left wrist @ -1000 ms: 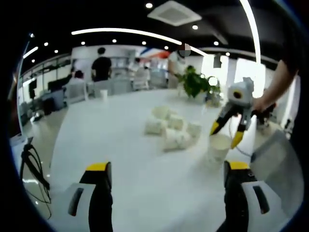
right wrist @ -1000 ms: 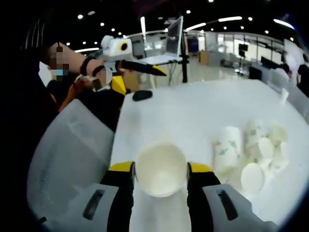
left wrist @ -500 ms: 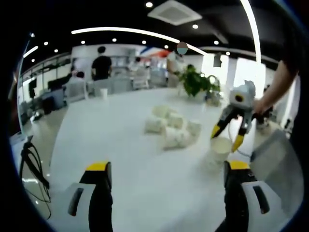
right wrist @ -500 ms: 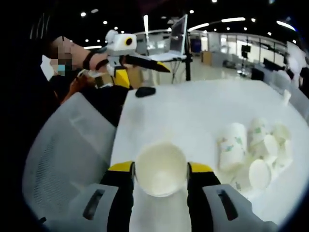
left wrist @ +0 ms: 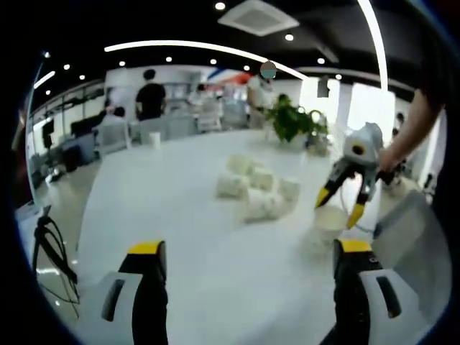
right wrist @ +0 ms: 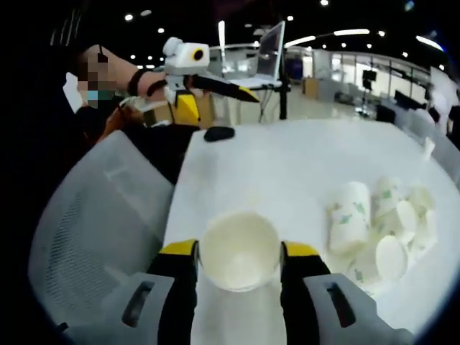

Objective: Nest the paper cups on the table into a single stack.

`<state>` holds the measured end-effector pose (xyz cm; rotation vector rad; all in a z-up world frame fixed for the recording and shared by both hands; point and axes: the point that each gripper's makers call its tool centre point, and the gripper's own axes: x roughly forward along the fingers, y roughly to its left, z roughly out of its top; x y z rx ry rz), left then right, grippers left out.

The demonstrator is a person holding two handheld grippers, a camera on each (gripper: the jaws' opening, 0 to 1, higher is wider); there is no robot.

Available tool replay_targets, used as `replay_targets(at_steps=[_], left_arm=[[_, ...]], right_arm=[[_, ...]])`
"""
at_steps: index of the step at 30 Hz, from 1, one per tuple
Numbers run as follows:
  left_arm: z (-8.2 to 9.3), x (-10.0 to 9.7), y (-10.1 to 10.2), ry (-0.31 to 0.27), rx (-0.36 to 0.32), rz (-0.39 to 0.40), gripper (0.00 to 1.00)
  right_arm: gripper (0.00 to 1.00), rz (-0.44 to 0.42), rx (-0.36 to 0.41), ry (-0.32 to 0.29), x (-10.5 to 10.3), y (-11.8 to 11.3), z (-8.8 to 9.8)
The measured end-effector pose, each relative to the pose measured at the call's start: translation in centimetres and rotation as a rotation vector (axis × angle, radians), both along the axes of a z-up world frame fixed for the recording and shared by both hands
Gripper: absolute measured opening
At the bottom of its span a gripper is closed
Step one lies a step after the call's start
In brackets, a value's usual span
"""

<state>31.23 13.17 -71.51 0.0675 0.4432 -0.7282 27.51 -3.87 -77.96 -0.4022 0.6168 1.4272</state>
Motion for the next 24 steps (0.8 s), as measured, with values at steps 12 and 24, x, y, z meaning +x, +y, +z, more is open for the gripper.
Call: replay_targets(at_steps=[12,24], left_arm=[[0.22,0.36,0.37,-0.004,0.000,0.010,0.97],[0.23,0.50,0.35,-0.006,-0.001,0.010,0.97]], right_arm=[[0.44,0.017,-0.013,-0.001,0.11,-0.07,0.10],[0.49,0.008,-0.013,0.000,0.21,-0.12,0.08]])
